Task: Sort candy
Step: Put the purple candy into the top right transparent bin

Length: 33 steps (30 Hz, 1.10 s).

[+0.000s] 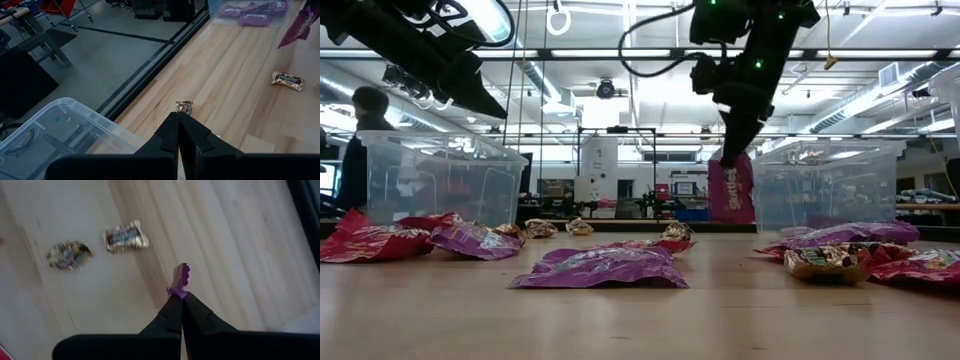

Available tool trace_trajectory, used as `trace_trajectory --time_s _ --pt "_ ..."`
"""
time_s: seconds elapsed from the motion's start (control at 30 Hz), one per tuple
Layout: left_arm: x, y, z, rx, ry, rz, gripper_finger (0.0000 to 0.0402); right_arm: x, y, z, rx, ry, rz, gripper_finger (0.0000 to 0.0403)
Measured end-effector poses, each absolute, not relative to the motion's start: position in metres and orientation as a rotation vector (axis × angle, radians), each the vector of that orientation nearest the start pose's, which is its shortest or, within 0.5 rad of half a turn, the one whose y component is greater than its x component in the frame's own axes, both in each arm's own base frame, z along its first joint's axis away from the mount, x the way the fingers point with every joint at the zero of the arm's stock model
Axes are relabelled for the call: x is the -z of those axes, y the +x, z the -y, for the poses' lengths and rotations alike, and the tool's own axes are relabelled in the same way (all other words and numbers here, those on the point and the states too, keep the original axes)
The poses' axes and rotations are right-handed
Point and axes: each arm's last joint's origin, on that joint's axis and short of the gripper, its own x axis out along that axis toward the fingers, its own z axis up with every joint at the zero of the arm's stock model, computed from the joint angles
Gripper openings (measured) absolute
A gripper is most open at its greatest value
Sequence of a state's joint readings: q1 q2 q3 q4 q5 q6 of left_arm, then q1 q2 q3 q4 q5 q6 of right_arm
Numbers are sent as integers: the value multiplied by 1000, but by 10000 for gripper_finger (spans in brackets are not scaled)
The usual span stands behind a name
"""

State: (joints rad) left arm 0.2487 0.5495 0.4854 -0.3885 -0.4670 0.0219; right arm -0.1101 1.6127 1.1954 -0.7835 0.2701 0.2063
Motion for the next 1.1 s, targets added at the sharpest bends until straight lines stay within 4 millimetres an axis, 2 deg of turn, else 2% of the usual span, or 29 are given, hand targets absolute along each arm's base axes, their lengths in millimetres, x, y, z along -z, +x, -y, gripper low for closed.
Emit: trace_trajectory --time_s 0.5,0.77,1.1 --pt "-245 120 -44 -698 71 -467 9 -267 309 36 414 52 -945 0" --pt "-245 120 -44 -698 71 -468 9 -289 301 36 423 26 -842 0" --pt "-245 120 -44 -698 71 -467 9 -318 280 36 497 -1 -729 0"
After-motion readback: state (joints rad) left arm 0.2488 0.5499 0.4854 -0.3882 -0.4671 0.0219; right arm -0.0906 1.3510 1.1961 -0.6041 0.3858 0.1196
